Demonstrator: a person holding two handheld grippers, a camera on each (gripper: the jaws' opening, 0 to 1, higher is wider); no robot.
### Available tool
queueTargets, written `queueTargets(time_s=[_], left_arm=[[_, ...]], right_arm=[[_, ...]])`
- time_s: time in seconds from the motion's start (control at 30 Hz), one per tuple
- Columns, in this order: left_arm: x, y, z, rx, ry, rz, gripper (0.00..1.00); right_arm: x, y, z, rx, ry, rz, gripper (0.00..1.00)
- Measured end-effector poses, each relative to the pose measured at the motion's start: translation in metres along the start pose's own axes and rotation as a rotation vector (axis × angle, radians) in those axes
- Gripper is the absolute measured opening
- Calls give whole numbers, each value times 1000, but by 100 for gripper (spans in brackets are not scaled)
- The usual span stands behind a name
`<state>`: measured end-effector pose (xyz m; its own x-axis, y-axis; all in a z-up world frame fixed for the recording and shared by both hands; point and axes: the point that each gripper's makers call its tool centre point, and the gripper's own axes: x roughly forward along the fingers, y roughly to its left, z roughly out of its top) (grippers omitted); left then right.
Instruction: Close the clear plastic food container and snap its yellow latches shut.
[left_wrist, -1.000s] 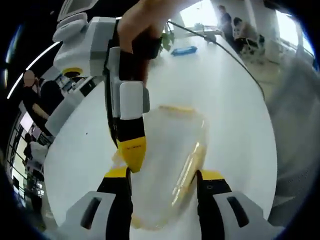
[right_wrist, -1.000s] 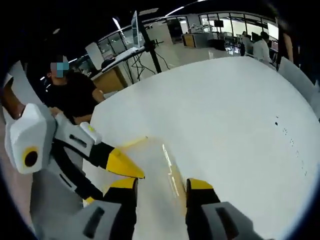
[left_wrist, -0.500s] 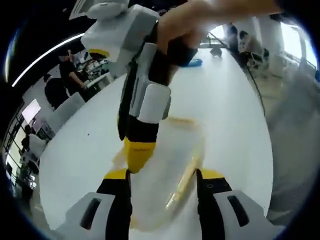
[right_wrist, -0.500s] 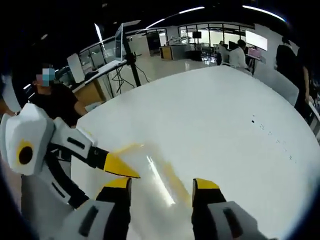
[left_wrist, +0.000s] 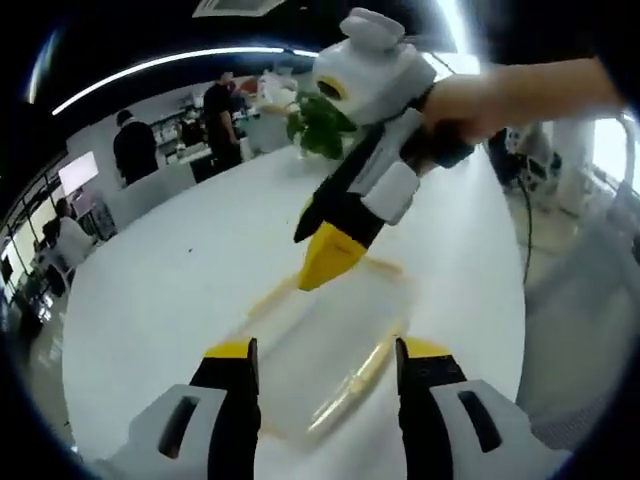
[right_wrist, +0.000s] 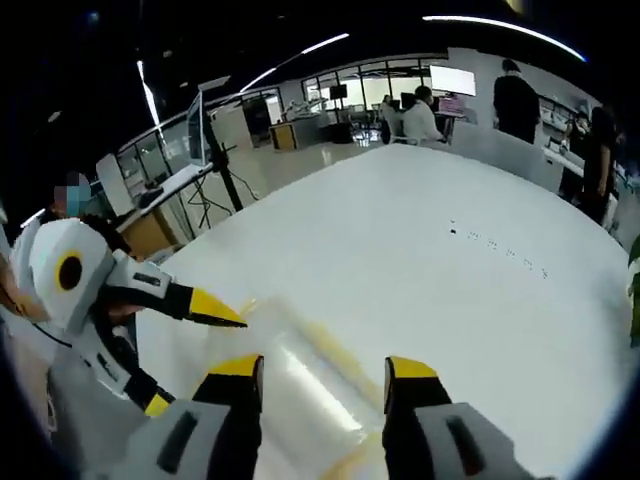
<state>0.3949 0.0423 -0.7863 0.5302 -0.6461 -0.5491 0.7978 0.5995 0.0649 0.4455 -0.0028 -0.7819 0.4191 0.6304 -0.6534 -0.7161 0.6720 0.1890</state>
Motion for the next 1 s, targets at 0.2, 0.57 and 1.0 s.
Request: queueTargets(time_s=[0.2, 0.57, 1.0], left_arm=[[-9, 11, -4, -49, -6, 35, 53], [-21, 33, -14, -165, -14, 95, 52], [-24, 54, -28, -283, -25, 137, 52]], right_arm=[[-14, 0, -9, 41, -23, -30, 45], [-34, -7, -30, 86, -47, -142, 47], [-50, -20, -59, 173, -68, -280, 47]])
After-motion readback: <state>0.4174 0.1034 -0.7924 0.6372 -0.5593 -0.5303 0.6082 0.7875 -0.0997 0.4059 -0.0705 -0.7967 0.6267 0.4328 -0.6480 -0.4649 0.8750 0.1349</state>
